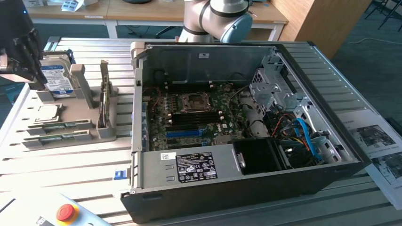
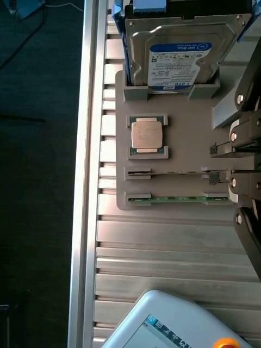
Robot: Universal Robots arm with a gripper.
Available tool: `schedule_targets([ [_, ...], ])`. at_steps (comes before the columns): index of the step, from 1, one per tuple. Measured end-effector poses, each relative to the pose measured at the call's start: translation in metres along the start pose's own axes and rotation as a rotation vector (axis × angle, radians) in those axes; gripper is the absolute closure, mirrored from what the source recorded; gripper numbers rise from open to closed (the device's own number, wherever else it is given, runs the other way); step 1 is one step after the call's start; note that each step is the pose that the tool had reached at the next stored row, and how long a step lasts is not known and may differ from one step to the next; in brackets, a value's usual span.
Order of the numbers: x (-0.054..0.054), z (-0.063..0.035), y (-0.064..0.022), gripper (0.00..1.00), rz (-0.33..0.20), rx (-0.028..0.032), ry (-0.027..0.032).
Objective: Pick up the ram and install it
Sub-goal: 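Pick up the ram and move it above insertion slot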
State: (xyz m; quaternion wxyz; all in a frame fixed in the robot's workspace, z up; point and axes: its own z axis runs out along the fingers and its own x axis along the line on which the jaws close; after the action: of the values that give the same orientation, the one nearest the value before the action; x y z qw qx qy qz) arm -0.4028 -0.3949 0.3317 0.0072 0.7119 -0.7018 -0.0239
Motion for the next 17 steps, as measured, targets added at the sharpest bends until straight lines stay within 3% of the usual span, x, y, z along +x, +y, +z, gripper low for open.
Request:
schedule_targets([
  [5,0.0073,-0.0001,0.0001,0.76,0.0,0.0001,0.0],
  [11,0.0079,0.0003,0.0001,0.76,0.0,0.0001,-0.0001],
  [17,0.0085,0.0095,-0.0003,0.76,0.0,0.0008,0.0],
])
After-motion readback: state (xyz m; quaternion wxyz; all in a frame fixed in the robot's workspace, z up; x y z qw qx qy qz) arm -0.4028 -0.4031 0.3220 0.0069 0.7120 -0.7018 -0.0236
